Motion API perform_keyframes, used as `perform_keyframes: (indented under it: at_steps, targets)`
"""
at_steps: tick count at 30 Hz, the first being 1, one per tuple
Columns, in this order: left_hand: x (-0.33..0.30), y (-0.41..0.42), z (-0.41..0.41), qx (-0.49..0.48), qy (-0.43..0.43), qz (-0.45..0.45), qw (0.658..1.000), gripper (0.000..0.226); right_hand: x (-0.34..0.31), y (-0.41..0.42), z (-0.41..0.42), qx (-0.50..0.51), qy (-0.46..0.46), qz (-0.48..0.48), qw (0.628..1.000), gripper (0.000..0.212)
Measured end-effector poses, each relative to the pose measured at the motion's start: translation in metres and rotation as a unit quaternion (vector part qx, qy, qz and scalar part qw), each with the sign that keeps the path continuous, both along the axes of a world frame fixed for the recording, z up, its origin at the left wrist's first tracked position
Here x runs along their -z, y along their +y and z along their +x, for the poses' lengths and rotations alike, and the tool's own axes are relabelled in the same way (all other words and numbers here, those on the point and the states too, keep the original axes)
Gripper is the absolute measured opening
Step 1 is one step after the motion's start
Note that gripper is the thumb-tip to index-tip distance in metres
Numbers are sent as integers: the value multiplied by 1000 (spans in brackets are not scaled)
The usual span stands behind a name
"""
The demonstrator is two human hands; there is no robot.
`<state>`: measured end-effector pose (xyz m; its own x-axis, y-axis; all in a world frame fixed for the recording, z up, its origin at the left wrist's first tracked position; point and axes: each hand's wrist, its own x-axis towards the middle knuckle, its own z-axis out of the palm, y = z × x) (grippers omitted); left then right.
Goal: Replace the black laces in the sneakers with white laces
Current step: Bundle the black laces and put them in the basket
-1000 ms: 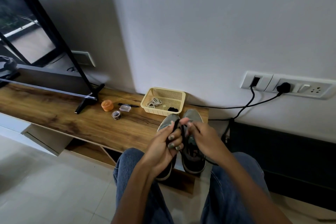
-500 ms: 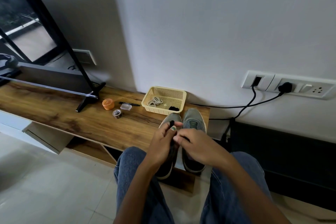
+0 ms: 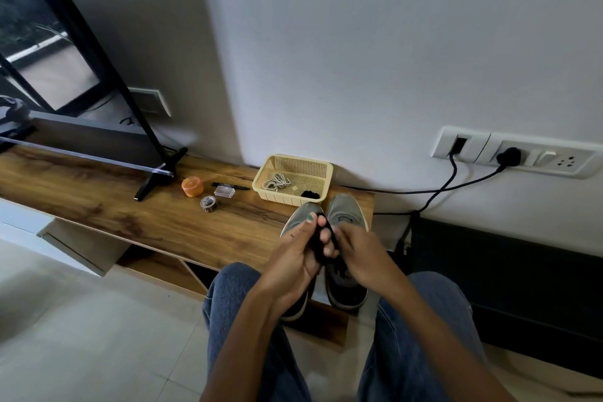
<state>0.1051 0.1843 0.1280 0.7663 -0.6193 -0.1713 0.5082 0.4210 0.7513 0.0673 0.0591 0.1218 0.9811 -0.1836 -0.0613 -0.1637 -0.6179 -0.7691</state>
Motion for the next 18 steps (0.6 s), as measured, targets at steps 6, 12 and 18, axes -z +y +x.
perform_keyframes:
  at_steps: [6, 12, 18]
  targets:
    - [3, -2, 11, -89, -36, 42, 994, 21, 2, 20, -12, -128, 86, 18, 988, 28]
    - [15, 4, 6, -67, -216, 273, 935, 24, -28, 7, -11, -118, 47, -30, 991, 26]
    - [13, 4, 0, 59, -148, 217, 963, 34, -33, -13, -1, -6, -68, -37, 997, 29]
